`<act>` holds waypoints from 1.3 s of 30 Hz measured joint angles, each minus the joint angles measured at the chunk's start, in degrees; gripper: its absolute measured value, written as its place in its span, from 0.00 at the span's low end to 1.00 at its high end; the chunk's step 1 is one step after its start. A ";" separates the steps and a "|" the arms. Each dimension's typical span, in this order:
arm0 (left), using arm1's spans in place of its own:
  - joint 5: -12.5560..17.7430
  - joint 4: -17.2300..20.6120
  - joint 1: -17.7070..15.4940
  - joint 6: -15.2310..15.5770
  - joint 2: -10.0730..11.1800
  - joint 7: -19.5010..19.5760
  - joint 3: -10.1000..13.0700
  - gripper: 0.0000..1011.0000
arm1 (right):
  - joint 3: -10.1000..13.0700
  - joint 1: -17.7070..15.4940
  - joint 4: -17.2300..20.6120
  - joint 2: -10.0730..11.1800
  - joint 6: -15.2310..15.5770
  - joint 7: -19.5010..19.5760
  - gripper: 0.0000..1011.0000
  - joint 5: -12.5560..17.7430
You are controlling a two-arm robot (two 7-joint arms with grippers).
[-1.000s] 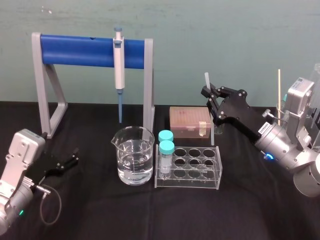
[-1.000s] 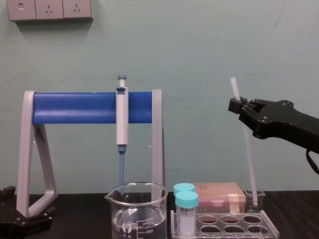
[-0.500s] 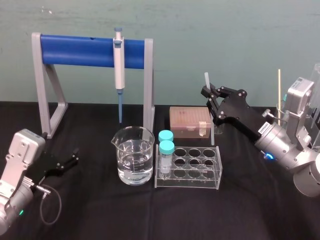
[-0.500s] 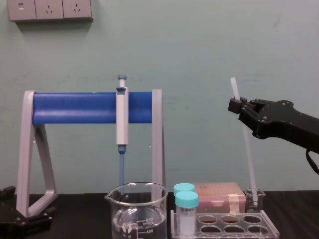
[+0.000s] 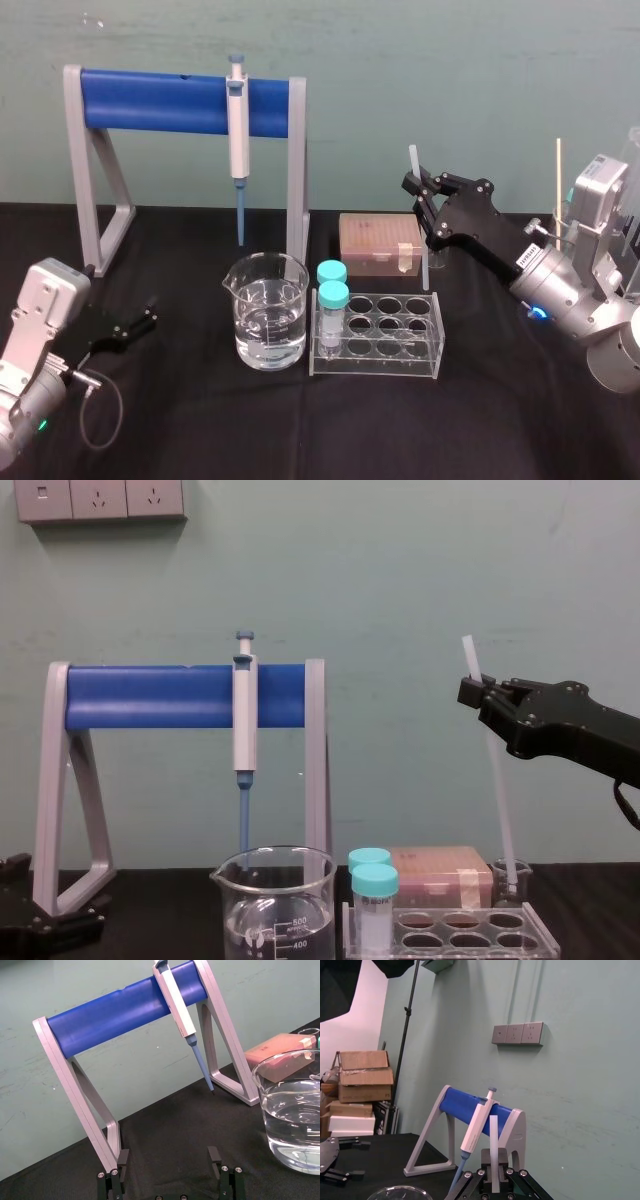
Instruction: Pick up the stirring rod with one hand, then place it down.
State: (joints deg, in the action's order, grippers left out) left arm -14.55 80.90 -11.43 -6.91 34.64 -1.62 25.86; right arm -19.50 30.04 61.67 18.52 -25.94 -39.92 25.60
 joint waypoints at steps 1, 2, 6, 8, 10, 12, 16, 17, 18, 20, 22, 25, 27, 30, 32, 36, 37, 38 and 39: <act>0.00 0.00 0.00 0.00 0.00 0.00 0.00 0.99 | 0.00 0.00 0.00 0.00 0.00 0.00 0.07 0.00; 0.00 0.00 0.00 0.00 0.00 0.00 0.00 0.99 | 0.00 0.00 0.00 0.00 0.00 0.00 0.07 0.00; 0.00 0.00 0.00 0.00 0.00 0.00 0.00 0.99 | 0.00 0.00 0.00 0.00 0.00 0.00 0.07 0.00; 0.00 0.00 0.00 0.00 0.00 0.00 0.00 0.99 | 0.00 0.00 0.00 0.00 0.00 0.00 0.07 0.00; 0.00 0.00 0.00 0.00 0.00 0.00 0.00 0.99 | 0.00 0.00 0.00 0.00 0.00 0.00 0.07 0.00; 0.00 0.00 0.00 0.00 0.00 0.00 0.00 0.99 | 0.00 0.00 0.00 0.00 0.00 0.00 0.07 0.00; 0.00 0.00 0.00 0.00 0.00 0.00 0.00 0.99 | 0.00 0.00 0.00 0.00 0.00 0.00 0.07 0.00; 0.00 0.00 0.00 0.00 0.00 0.00 0.00 0.99 | 0.00 0.00 0.00 0.00 0.00 0.00 0.07 0.00; 0.00 0.00 0.00 0.00 0.00 0.00 0.00 0.99 | 0.00 0.00 0.01 0.00 0.00 0.01 0.07 0.00; 0.00 0.00 0.00 0.00 0.00 0.00 0.00 0.99 | 0.00 0.00 0.01 0.00 0.00 0.01 0.07 0.00; 0.00 0.00 0.00 0.00 0.00 0.00 0.00 0.99 | 0.00 0.00 0.00 0.00 0.00 0.00 0.07 0.00; 0.00 0.00 0.00 0.00 0.00 0.00 0.00 0.99 | 0.00 0.00 0.00 0.00 0.00 0.01 0.07 0.00; 0.00 0.00 0.00 0.00 0.00 0.00 0.00 0.99 | 0.00 0.00 0.00 0.00 0.00 0.01 0.07 0.00; 0.00 0.00 0.00 0.00 0.00 0.00 0.00 0.99 | 0.00 0.00 0.00 0.00 0.00 0.01 0.07 0.00; 0.00 0.00 0.00 0.00 0.00 0.00 0.00 0.99 | 0.00 0.00 0.00 0.00 0.00 0.01 0.07 0.00; 0.00 0.00 0.00 0.00 0.00 0.00 0.00 0.99 | 0.00 0.00 0.00 0.00 0.00 0.01 0.07 0.00; 0.00 0.00 0.00 0.00 0.00 0.00 0.00 0.99 | 0.00 0.00 0.00 0.00 0.00 0.01 0.07 0.00; 0.00 0.00 0.00 0.00 0.00 0.00 0.00 0.99 | 0.00 0.00 0.00 0.00 0.00 0.00 0.07 0.00; 0.00 0.00 0.00 0.00 0.00 0.00 0.00 0.99 | 0.00 0.00 0.00 0.00 0.00 0.00 0.07 0.00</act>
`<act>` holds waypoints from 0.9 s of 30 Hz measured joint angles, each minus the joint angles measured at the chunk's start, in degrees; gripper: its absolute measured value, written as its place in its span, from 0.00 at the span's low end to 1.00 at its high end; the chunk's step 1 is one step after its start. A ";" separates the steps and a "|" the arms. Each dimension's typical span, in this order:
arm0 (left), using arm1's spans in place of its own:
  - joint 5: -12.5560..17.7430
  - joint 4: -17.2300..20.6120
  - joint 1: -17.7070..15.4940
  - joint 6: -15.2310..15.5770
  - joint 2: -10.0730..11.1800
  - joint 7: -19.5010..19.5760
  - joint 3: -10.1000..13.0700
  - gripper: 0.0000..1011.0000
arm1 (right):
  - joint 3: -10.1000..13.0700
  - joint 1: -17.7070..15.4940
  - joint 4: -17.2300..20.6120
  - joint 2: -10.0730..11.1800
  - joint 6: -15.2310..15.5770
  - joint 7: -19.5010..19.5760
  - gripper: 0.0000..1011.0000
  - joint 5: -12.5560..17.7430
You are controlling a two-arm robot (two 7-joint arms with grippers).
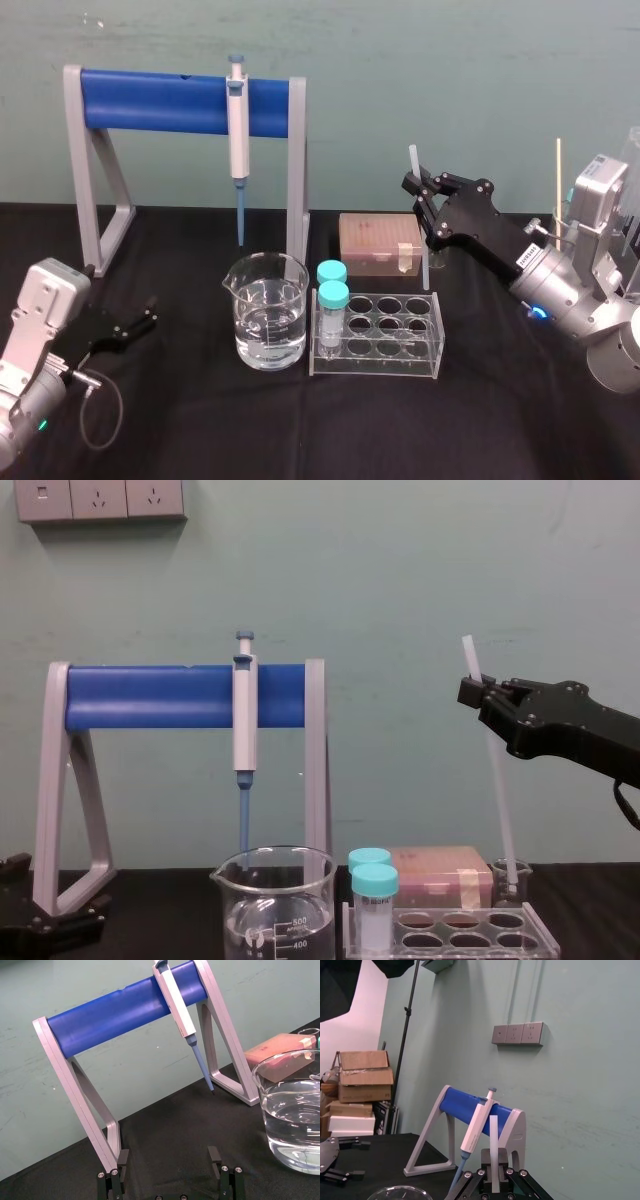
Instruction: Pick up the stirring rod with one hand, then place it down.
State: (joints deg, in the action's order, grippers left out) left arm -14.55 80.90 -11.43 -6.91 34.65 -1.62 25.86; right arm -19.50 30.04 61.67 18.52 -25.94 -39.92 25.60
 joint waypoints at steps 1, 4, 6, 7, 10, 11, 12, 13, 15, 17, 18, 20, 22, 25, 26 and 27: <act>0.00 0.00 0.00 0.00 0.00 0.00 0.00 0.99 | 0.00 0.00 0.00 0.00 0.00 0.00 0.07 0.00; 0.00 0.00 0.00 0.00 0.00 0.00 0.00 0.99 | 0.00 0.00 0.00 0.00 0.00 0.00 0.07 0.00; 0.00 0.00 0.00 0.00 0.00 0.00 0.00 0.99 | 0.00 0.00 0.00 0.00 0.00 0.00 0.07 0.00; 0.00 0.00 0.00 0.00 0.00 0.00 0.00 0.99 | 0.00 0.00 0.00 0.00 0.00 0.00 0.07 0.00; 0.00 0.00 0.00 0.00 0.00 0.00 0.00 0.99 | 0.00 0.00 0.00 0.00 0.00 0.00 0.07 0.00; 0.00 0.00 0.00 0.00 0.00 0.00 0.00 0.99 | 0.00 0.00 0.00 0.00 0.00 0.00 0.07 0.00; 0.00 0.00 0.00 0.00 0.00 0.00 0.00 0.99 | 0.00 0.00 0.00 0.00 0.00 0.00 0.07 0.00; 0.00 0.00 0.00 0.00 0.00 0.00 0.00 0.99 | 0.00 0.00 0.00 0.00 0.00 0.00 0.07 0.00; 0.00 0.00 0.00 0.00 0.00 0.00 0.00 0.99 | 0.00 0.00 0.00 0.00 0.00 0.00 0.07 0.00; 0.00 0.00 0.00 0.00 0.00 0.00 0.00 0.99 | 0.00 0.00 0.00 0.00 0.00 0.00 0.07 0.00; 0.00 0.00 0.00 0.00 0.00 0.00 0.00 0.99 | 0.00 0.00 0.00 0.00 0.00 0.00 0.07 0.00; 0.00 0.00 0.00 0.00 0.00 0.00 0.00 0.99 | 0.00 0.00 0.00 0.00 0.00 0.00 0.07 0.00; 0.00 0.00 0.00 0.00 0.00 0.00 0.00 0.99 | 0.00 0.00 0.00 0.00 0.00 0.00 0.07 0.00; 0.00 0.00 0.00 0.00 0.00 0.00 0.00 0.99 | 0.00 0.08 -0.31 -0.07 -0.01 -0.35 0.07 0.08; 0.00 0.00 0.00 0.00 0.00 0.00 0.00 0.99 | 0.00 0.23 -0.69 -0.12 -0.01 -0.75 0.07 0.23; 0.00 0.00 0.00 0.00 0.00 0.00 0.00 0.99 | 0.00 0.38 -1.03 -0.17 -0.01 -1.14 0.07 0.47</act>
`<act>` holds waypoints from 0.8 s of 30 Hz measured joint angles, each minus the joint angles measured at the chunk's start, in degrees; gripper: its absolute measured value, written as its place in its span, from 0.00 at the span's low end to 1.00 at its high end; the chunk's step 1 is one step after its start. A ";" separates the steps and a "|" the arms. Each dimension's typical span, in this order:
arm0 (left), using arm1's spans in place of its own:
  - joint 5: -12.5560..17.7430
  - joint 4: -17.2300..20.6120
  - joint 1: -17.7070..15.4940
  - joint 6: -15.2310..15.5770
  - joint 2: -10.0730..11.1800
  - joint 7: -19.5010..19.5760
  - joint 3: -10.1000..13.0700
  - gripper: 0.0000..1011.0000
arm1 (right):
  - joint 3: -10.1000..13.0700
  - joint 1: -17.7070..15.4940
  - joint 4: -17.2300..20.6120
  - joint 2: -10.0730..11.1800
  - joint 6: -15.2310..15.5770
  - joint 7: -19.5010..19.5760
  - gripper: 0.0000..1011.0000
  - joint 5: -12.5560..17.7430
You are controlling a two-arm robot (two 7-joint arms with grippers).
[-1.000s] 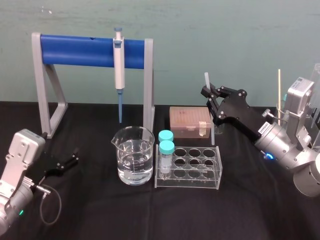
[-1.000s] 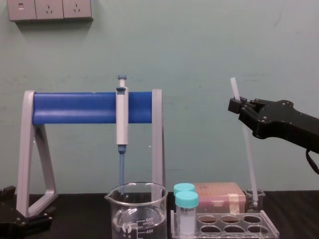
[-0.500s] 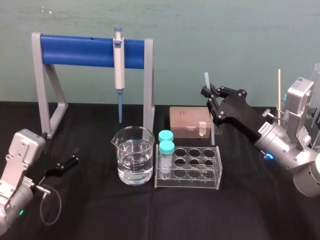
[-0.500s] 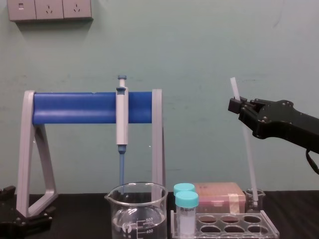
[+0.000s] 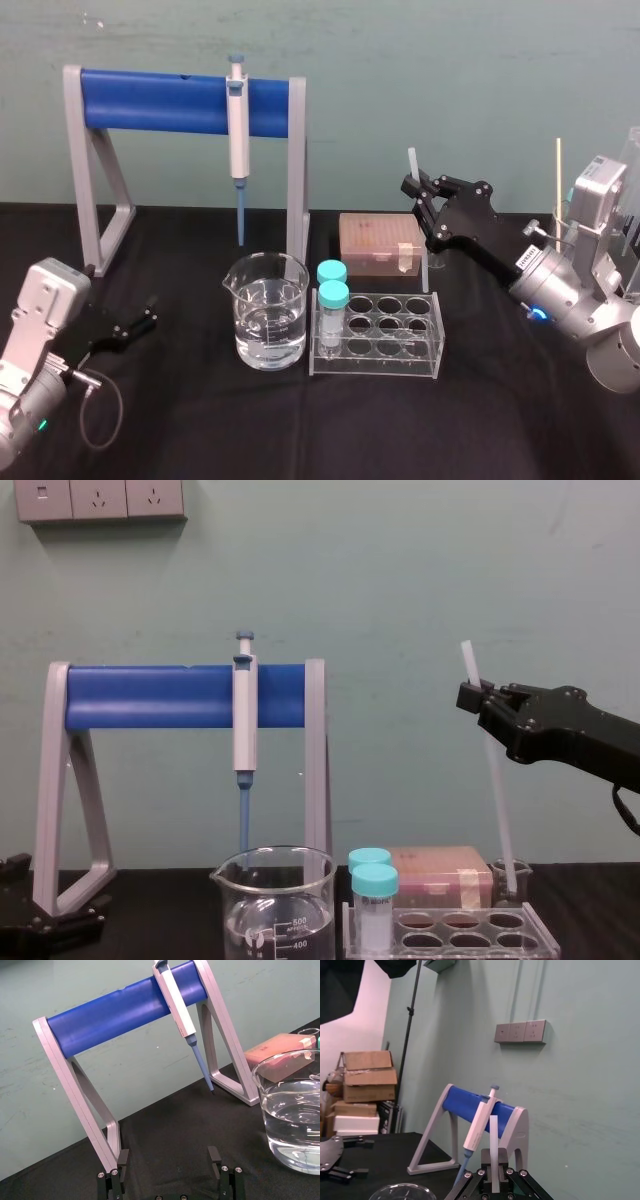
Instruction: Pick up the stirring rod with one hand, then place it down.
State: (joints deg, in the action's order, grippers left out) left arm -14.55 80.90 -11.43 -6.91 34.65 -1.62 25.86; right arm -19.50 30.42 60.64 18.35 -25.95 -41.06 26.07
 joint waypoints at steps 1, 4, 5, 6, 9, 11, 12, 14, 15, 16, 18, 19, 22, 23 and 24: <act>0.00 0.00 0.00 0.00 0.00 0.00 0.00 0.99 | 0.00 0.31 -0.66 -0.14 -0.02 -0.82 0.07 0.43; 0.00 0.00 0.00 0.00 0.00 0.00 0.00 0.99 | -0.06 0.78 -1.92 -0.34 -0.04 -1.96 0.07 1.06; 0.00 0.00 0.00 0.00 0.00 0.00 0.00 0.99 | -0.11 1.12 -2.78 -0.50 -0.08 -2.65 0.07 1.44; 0.00 0.00 0.00 0.00 0.00 0.00 0.00 0.99 | -0.14 1.29 -3.17 -0.59 -0.11 -2.89 0.07 1.55; 0.00 0.00 0.00 0.00 0.00 0.00 0.00 0.99 | -0.28 1.86 -4.76 -0.87 -0.26 -3.65 0.07 1.89; 0.00 0.00 0.00 0.00 0.00 0.00 0.00 0.99 | -0.33 2.15 -5.43 -1.00 -0.30 -3.89 0.07 1.94; 0.00 0.00 0.00 0.00 0.00 0.00 0.00 0.99 | -0.37 2.23 -5.70 -1.06 -0.32 -3.91 0.07 1.92; 0.00 0.00 0.00 0.00 0.00 0.00 0.00 0.99 | -0.41 2.30 -5.91 -1.09 -0.37 -3.91 0.07 1.86; 0.00 0.00 0.00 0.00 0.00 0.00 0.00 0.99 | -0.42 2.35 -6.03 -1.10 -0.40 -3.91 0.07 1.83; 0.00 0.00 0.00 0.00 0.00 0.00 0.00 0.99 | -0.44 2.40 -6.17 -1.11 -0.43 -3.91 0.07 1.80; 0.00 0.00 0.00 0.00 0.00 0.00 0.00 0.99 | -0.48 2.49 -6.54 -1.13 -0.49 -3.89 0.07 1.59; 0.00 0.00 0.00 0.00 0.00 0.00 0.00 0.99 | -0.52 2.60 -6.91 -1.17 -0.60 -3.90 0.07 1.48; 0.00 0.00 0.00 0.00 0.00 0.00 0.00 0.99 | -0.59 2.87 -7.74 -1.26 -0.92 -3.99 0.07 1.26; 0.00 0.00 0.00 0.00 0.00 0.00 0.00 0.99 | -0.68 3.12 -8.55 -1.37 -1.12 -4.18 0.07 1.08; 0.00 0.00 0.00 0.00 0.00 0.00 0.00 0.99 | -0.72 3.28 -9.02 -1.43 -1.24 -4.33 0.07 1.04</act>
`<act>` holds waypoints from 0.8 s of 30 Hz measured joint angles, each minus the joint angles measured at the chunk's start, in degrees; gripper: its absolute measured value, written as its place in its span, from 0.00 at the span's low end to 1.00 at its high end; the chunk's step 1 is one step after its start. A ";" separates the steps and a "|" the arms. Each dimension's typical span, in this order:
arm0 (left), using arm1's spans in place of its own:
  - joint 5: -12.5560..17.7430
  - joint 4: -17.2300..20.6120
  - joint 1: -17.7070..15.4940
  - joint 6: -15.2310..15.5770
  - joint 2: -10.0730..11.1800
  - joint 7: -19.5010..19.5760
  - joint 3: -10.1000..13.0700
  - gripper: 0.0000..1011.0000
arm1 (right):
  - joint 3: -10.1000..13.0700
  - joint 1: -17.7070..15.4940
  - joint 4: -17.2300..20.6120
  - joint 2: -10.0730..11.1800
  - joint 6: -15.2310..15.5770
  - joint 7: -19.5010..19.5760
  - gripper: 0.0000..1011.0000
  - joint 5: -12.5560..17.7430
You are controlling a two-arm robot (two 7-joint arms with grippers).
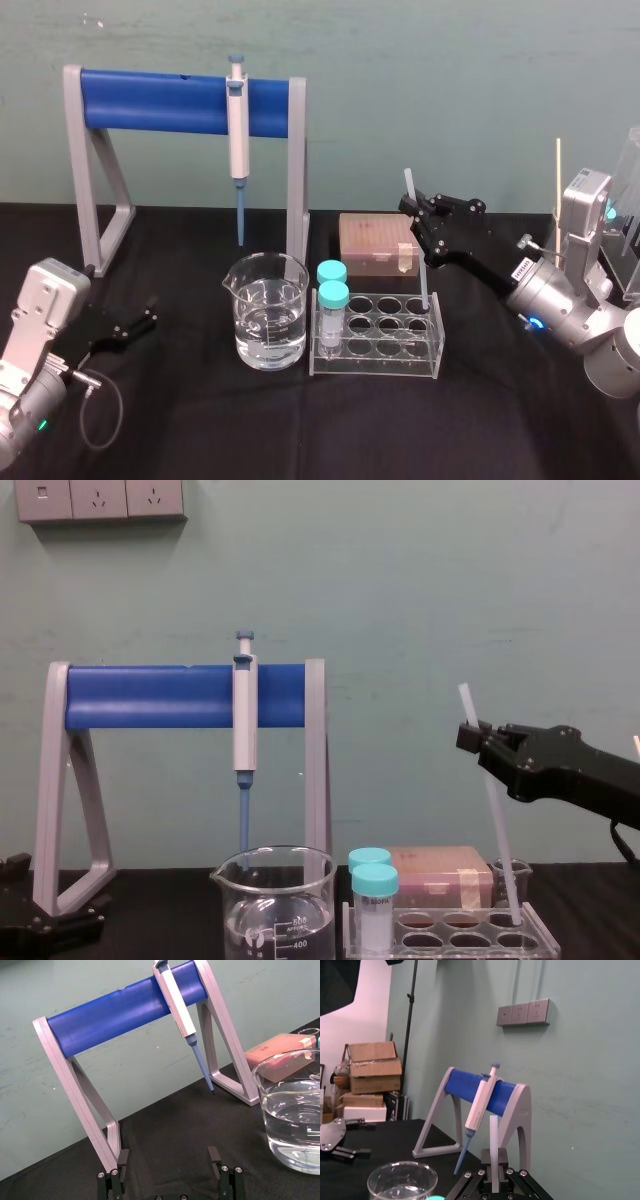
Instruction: Pick up the stirring rod with one hand, then place it down.
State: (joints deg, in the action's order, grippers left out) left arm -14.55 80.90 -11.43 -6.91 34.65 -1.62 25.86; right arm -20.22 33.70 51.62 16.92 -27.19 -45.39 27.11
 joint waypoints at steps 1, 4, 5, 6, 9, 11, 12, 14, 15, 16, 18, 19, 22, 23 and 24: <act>0.00 0.00 0.00 0.00 0.00 0.00 0.00 0.99 | -0.03 0.14 -0.40 -0.08 -0.12 -0.15 0.07 -0.02; 0.00 0.00 0.00 0.00 0.00 0.00 0.00 0.99 | -0.15 0.79 -2.29 -0.41 -0.61 -0.94 0.07 -0.07; 0.00 0.00 0.00 0.00 0.00 0.00 0.00 0.99 | -0.19 0.98 -2.79 -0.51 -0.77 -1.15 0.07 -0.09; 0.00 0.00 0.00 0.00 0.00 0.00 0.00 0.99 | -0.26 1.38 -3.83 -0.70 -1.10 -1.59 0.07 -0.12; 0.00 0.00 0.00 0.00 0.00 0.00 0.00 0.99 | -0.36 2.04 -5.30 -1.06 -1.64 -2.41 0.07 -0.14; 0.00 0.00 0.00 0.00 0.00 0.00 0.00 0.99 | -0.42 2.41 -6.18 -1.28 -1.89 -2.96 0.07 -0.16; 0.00 0.00 0.00 0.00 0.00 0.00 0.00 0.99 | -0.44 2.51 -6.44 -1.36 -1.92 -3.13 0.07 -0.17; 0.00 0.00 0.00 0.00 0.00 0.00 0.00 0.99 | -0.48 2.73 -6.93 -1.53 -2.00 -3.40 0.07 -0.18; 0.00 0.00 0.00 0.00 0.00 0.00 0.00 0.99 | -0.49 2.82 -7.13 -1.60 -2.02 -3.50 0.07 -0.19; 0.00 0.00 0.00 0.00 0.00 0.00 0.00 0.99 | -0.54 2.99 -7.55 -1.75 -2.06 -3.72 0.07 -0.25; 0.00 0.00 0.00 0.00 0.00 0.00 0.00 0.99 | -0.56 3.12 -7.93 -1.87 -2.09 -3.89 0.07 -0.28; 0.00 0.00 0.00 0.00 0.00 0.00 0.00 0.99 | -0.57 3.21 -8.22 -1.95 -2.10 -4.05 0.07 -0.31; 0.00 0.00 0.00 0.00 0.00 0.00 0.00 0.99 | -0.62 3.43 -8.91 -2.13 -2.15 -4.20 0.07 -0.44; 0.00 0.00 0.00 0.00 0.00 0.00 0.00 0.99 | -0.63 3.48 -9.05 -2.17 -2.18 -4.22 0.07 -0.48; 0.00 0.00 0.00 0.00 0.00 0.00 0.00 0.99 | -0.67 3.59 -9.43 -2.24 -2.24 -4.26 0.07 -0.58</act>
State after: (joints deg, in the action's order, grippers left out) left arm -14.55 80.90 -11.43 -6.91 34.65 -1.62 25.86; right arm -20.89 37.30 42.19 14.67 -29.42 -49.65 26.53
